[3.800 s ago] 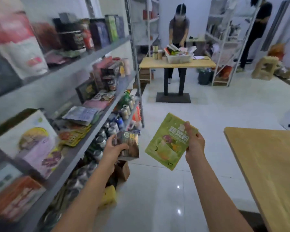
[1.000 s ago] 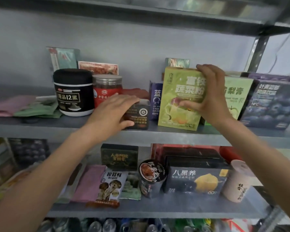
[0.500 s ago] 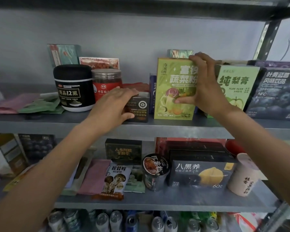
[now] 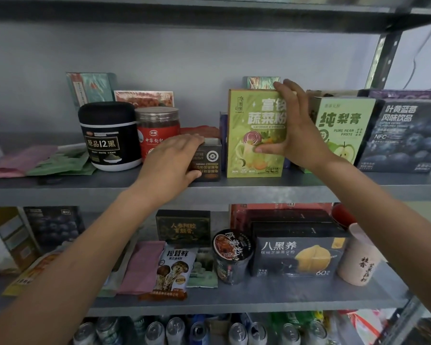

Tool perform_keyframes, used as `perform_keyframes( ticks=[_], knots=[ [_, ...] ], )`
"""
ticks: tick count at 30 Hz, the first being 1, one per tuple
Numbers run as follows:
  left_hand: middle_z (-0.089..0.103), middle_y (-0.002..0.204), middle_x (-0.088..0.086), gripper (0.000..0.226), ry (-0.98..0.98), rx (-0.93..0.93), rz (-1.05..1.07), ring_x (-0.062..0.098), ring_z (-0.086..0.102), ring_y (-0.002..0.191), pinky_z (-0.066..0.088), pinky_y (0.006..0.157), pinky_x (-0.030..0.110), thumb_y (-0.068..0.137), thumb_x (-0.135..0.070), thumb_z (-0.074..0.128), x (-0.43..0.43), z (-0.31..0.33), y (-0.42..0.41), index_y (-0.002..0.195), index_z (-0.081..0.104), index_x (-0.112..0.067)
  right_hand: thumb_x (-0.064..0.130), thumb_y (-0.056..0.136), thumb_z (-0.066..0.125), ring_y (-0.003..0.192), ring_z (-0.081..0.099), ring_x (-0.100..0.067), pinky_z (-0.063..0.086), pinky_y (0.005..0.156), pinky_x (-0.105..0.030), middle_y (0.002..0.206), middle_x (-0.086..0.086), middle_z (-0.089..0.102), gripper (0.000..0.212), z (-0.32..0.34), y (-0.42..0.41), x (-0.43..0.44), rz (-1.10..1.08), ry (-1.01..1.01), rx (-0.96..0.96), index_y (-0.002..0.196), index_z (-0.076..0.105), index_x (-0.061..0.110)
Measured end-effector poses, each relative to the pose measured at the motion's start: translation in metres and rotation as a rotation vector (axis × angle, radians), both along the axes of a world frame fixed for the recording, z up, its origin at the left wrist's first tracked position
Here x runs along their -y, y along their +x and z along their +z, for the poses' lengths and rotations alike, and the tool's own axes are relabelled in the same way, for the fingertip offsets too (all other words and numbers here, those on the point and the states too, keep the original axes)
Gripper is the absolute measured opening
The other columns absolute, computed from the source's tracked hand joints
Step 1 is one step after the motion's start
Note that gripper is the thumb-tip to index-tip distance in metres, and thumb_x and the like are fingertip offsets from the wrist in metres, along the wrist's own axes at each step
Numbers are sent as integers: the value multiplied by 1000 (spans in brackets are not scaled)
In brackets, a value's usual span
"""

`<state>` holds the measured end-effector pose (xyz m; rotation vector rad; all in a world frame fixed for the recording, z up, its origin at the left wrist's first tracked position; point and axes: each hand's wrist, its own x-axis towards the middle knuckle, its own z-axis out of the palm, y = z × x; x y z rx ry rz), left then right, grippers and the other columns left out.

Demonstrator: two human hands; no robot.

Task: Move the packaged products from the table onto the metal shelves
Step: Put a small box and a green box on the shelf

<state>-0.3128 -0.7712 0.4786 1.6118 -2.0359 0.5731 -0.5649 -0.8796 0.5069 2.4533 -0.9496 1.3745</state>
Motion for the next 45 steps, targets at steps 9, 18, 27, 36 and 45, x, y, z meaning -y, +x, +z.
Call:
perform_keyframes(
  ticks=[9,18,27,36,45],
  knots=[
    [41,145,12,70,-63,72,-31,27,34,135,8,116,33,85,-24,69,2,-12,3,144,36,-8,34,64,85,143,-3,-6,19,105,-29,160,-6,0,121,-23,4,-13,-11,158,67,152,3,23],
    [8,158,17,85,-88,72,60,33,8,145,-1,116,40,89,-28,62,-15,-21,-6,154,8,-17,48,79,69,146,12,-20,20,116,-40,160,-3,8,92,-45,-4,-42,-162,200,92,152,15,28],
    [59,117,8,39,90,63,-267,29,59,102,48,82,39,95,-27,47,-63,-101,-58,131,52,-13,60,91,40,135,37,-23,26,112,-43,134,0,55,55,-153,-8,-157,-624,412,68,124,61,22],
    [53,129,7,37,843,588,-469,27,53,116,43,87,34,98,-34,42,-89,-230,-82,131,43,-17,58,92,45,122,51,-21,41,100,-37,132,1,56,49,-272,21,-304,-944,1477,36,128,54,27],
    [55,124,8,39,782,769,-862,28,54,114,40,84,35,99,-44,39,-171,-270,-97,126,45,-16,62,93,40,124,49,-17,34,107,-39,140,5,50,56,-302,47,-423,-1232,1599,344,139,44,30]
  ],
)
